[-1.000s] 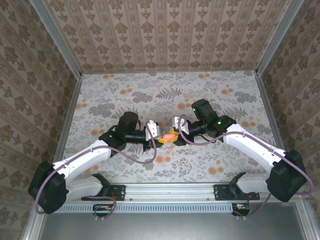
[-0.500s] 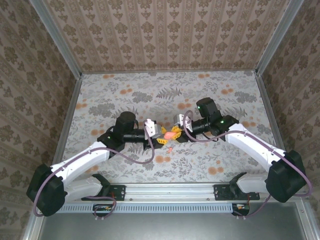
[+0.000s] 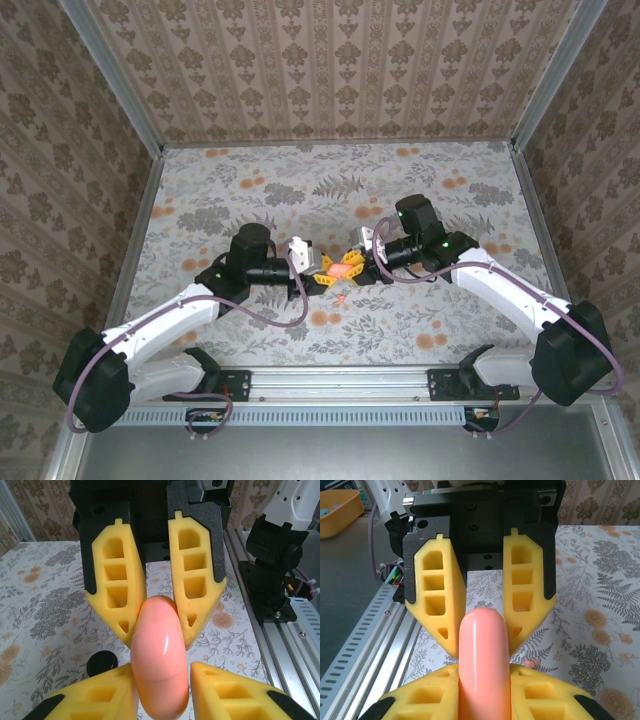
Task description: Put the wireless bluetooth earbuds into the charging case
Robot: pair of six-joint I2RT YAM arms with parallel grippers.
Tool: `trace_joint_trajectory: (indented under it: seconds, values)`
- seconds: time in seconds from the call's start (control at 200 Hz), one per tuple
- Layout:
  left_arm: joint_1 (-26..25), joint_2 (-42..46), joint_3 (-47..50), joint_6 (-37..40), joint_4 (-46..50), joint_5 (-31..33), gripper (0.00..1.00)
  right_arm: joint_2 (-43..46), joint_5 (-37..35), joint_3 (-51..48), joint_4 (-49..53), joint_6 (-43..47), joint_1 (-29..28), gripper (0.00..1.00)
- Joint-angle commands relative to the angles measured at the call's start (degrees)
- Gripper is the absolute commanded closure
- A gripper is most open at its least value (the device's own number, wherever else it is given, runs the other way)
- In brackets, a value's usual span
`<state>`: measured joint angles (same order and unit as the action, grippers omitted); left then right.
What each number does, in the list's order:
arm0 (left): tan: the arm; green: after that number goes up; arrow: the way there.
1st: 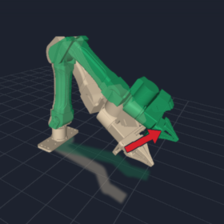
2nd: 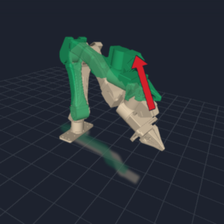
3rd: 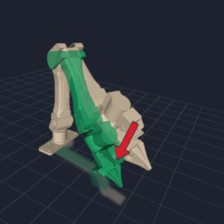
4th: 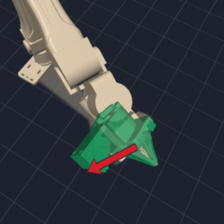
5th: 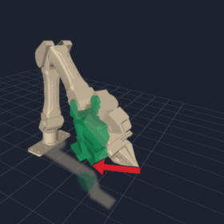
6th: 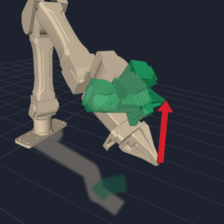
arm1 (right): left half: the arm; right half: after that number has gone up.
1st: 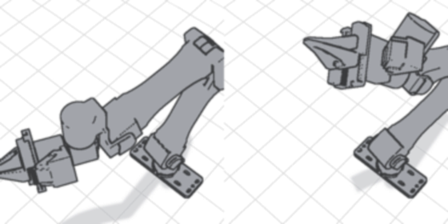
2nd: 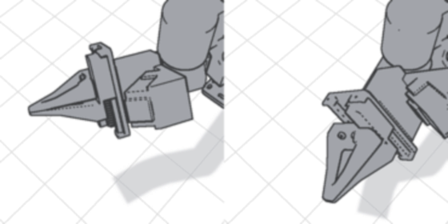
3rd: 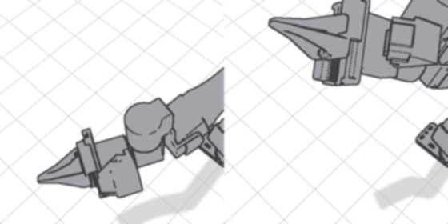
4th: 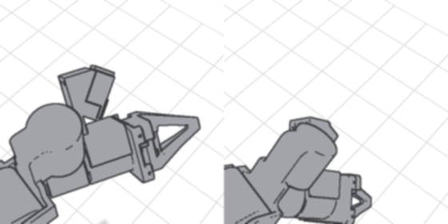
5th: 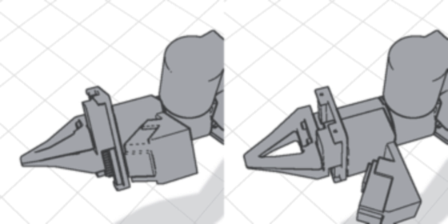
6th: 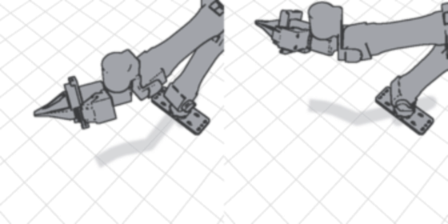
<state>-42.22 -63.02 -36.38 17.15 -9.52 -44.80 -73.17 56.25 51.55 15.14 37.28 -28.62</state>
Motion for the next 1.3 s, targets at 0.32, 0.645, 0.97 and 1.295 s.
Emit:
trace_joint_trajectory:
  seconds: [0.32, 0.645, 0.97, 1.295]
  values:
    - [0.4, -0.1, 0.0, 0.3, 0.6, -1.1, 0.79, 3.1, 3.3, -1.7, -0.8, -1.5, 2.5, 0.6]
    - [0.4, -0.3, 0.0, 0.2, -0.3, -1.1, 0.79, 2.6, 7.1, -3.0, -3.5, -4.9, 4.1, 0.55]
    - [0.4, 0.1, 0.0, -0.4, -1.2, -1.0, 0.79, 0.3, 8.0, -1.3, -3.2, -5.7, 4.0, 0.6]
    - [0.4, -0.2, -0.1, -0.1, -0.5, -0.8, 0.68, 0.6, 6.3, 0.2, 0.7, -2.8, 3.6, 0.78]
